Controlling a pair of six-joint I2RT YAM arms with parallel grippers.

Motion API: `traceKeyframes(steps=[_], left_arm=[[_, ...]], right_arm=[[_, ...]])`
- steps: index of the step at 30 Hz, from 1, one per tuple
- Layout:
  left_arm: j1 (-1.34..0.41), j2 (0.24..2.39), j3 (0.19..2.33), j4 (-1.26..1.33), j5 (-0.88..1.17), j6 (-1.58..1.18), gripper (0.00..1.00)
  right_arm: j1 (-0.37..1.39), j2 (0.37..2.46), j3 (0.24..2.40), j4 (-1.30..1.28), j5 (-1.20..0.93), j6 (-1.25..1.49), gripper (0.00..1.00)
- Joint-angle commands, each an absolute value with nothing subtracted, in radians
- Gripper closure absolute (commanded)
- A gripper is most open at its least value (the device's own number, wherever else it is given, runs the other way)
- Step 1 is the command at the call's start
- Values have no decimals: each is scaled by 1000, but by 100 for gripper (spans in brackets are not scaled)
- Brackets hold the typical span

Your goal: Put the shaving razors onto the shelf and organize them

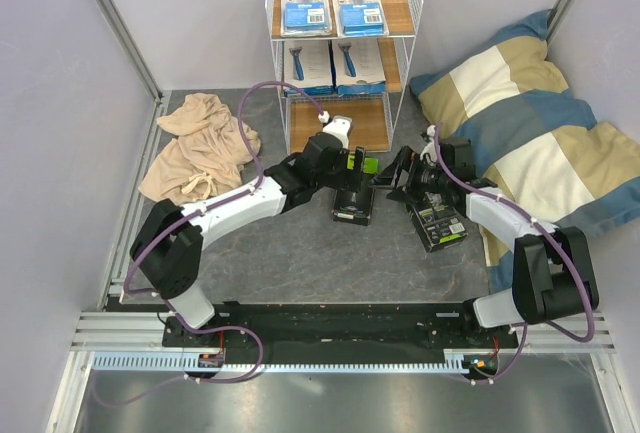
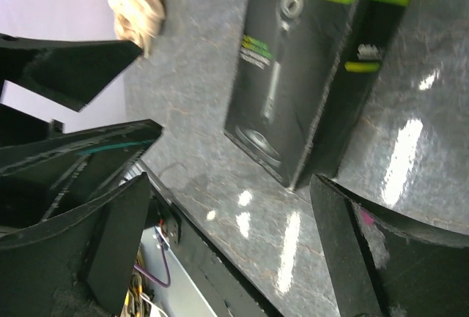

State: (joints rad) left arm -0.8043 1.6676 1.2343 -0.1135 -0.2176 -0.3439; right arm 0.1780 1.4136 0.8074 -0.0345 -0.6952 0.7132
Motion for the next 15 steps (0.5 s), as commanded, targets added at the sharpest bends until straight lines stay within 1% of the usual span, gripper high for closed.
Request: traceKeyframes(steps=[1, 7, 8, 10, 15], left_arm=[[-773, 1621, 1200, -112, -131, -423, 7], [-710, 1628, 1135, -98, -5, -485, 7], [-697, 1631, 1118, -85, 46, -491, 7], [-686, 1652, 1101, -71, 80, -505, 7], [-670, 1707, 1100, -58, 152, -534, 11]], right_arm=[[202, 1448, 773, -9, -658, 678, 2], [219, 1497, 761, -8, -611, 657, 2], [221, 1503, 761, -8, -606, 654, 2], [224, 1526, 758, 26, -589, 650, 2], [233, 1575, 759, 75, -574, 661, 2]])
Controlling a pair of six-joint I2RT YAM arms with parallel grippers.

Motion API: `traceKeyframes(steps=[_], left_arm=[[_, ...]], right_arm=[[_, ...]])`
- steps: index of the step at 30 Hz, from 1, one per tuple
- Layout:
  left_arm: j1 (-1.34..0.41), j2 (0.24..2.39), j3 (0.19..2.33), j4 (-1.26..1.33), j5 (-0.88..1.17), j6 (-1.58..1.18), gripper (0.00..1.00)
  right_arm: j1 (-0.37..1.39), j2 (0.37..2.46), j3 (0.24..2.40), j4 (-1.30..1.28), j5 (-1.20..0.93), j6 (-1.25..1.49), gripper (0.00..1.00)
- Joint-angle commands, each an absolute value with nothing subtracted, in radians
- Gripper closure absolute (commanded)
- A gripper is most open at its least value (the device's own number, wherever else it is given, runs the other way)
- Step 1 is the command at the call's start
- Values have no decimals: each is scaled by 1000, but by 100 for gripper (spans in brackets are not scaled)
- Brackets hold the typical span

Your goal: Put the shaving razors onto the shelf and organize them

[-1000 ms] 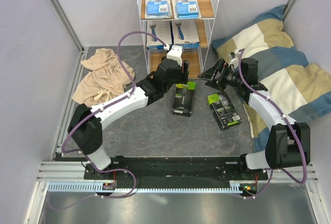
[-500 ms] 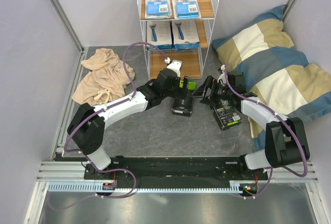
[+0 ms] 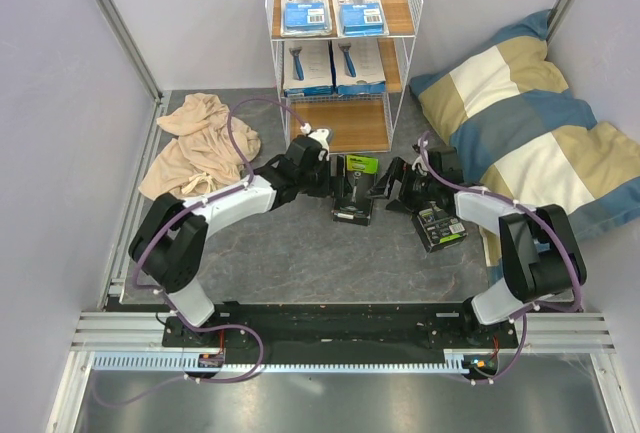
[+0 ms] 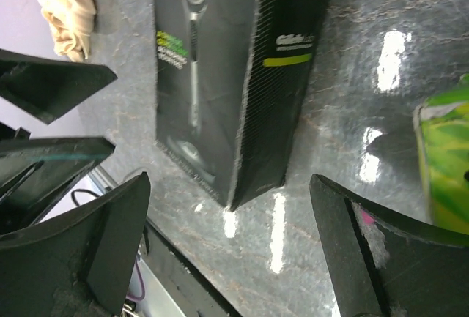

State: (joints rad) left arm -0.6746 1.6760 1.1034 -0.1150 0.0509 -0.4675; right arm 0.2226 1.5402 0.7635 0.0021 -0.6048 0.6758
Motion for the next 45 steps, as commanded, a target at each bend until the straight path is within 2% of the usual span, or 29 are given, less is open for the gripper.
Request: traceKeyframes(steps=[1, 14, 18, 19, 30, 36, 40, 45], left_arm=[[-664, 1716, 1097, -52, 162, -540, 12], [-615, 1793, 1058, 32, 274, -591, 20], [-607, 1821, 1058, 55, 298, -603, 24], [-606, 1827, 1058, 60, 305, -606, 29], [-604, 1845, 1023, 103, 374, -624, 50], [-604, 1818, 973, 143, 431, -653, 69], [-609, 1784, 930, 185, 471, -676, 75], [-638, 1697, 858, 195, 480, -690, 77]], right_arm=[[236, 1595, 761, 86, -568, 663, 2], [265, 1721, 755, 187, -560, 699, 9], [265, 1743, 761, 190, -543, 695, 20], [268, 1746, 761, 190, -546, 696, 26], [302, 1761, 762, 172, -540, 678, 40], [347, 1755, 753, 179, -548, 684, 50], [382, 1735, 741, 176, -557, 686, 52], [420, 1668, 713, 152, -580, 686, 54]])
